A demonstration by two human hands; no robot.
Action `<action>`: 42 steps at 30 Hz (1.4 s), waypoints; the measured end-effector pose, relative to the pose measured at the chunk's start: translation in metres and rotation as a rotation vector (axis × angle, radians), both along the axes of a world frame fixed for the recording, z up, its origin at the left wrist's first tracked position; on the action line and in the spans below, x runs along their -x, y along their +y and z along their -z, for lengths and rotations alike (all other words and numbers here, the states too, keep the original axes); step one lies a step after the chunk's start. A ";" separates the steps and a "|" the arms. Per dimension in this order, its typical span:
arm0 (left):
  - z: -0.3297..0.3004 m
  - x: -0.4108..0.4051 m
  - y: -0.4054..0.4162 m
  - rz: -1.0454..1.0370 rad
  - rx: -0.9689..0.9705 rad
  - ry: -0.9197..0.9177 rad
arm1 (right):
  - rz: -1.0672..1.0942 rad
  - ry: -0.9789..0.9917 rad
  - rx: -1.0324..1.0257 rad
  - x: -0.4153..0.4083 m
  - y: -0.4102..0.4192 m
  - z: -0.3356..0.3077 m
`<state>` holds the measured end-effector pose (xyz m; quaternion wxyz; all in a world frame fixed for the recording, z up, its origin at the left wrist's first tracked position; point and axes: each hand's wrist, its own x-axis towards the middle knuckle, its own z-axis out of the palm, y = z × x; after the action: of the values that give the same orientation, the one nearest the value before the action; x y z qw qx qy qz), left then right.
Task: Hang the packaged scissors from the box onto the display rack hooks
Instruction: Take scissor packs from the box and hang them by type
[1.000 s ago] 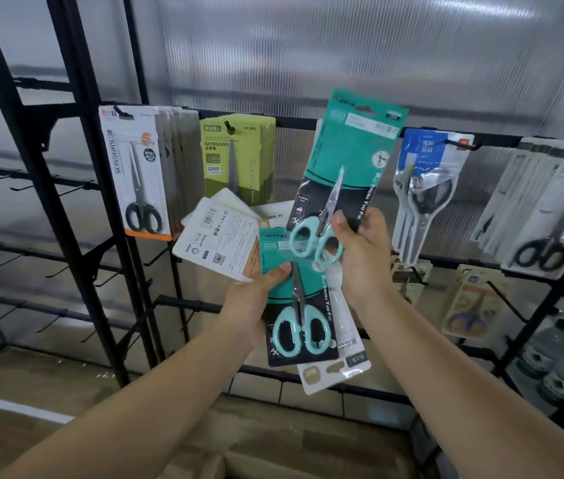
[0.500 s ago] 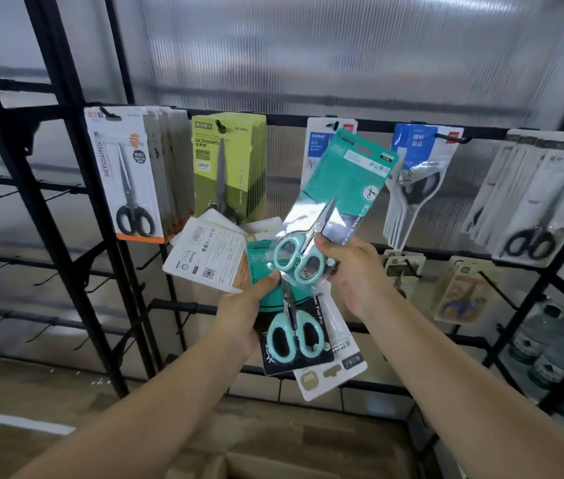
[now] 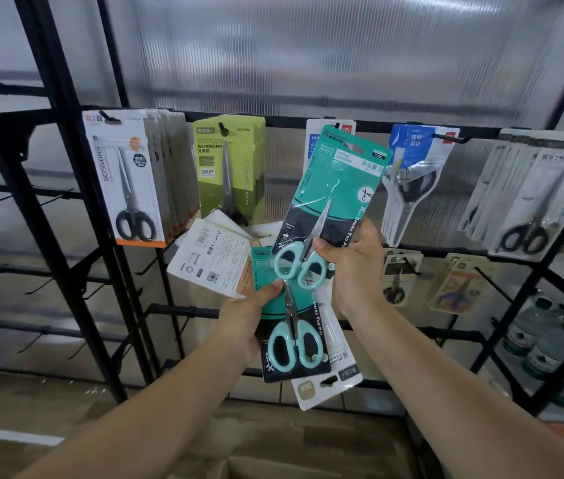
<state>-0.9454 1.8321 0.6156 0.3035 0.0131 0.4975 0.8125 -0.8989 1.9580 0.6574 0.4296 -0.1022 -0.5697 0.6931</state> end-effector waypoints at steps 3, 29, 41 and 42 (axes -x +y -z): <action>0.000 0.004 -0.005 0.032 -0.017 0.012 | -0.003 0.017 -0.032 -0.002 -0.006 -0.003; 0.005 0.036 -0.044 0.188 -0.080 0.153 | 0.039 -0.118 -0.332 -0.011 -0.003 -0.044; 0.045 0.040 -0.054 0.205 -0.002 0.157 | 0.176 -0.227 -0.080 -0.023 -0.006 0.035; 0.051 0.041 -0.056 0.204 0.015 0.147 | 0.208 -0.253 -0.070 -0.030 -0.001 0.041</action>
<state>-0.9863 1.7765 0.5646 0.3473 0.1209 0.5205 0.7706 -0.8691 1.9573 0.6166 0.4273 -0.2322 -0.6293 0.6061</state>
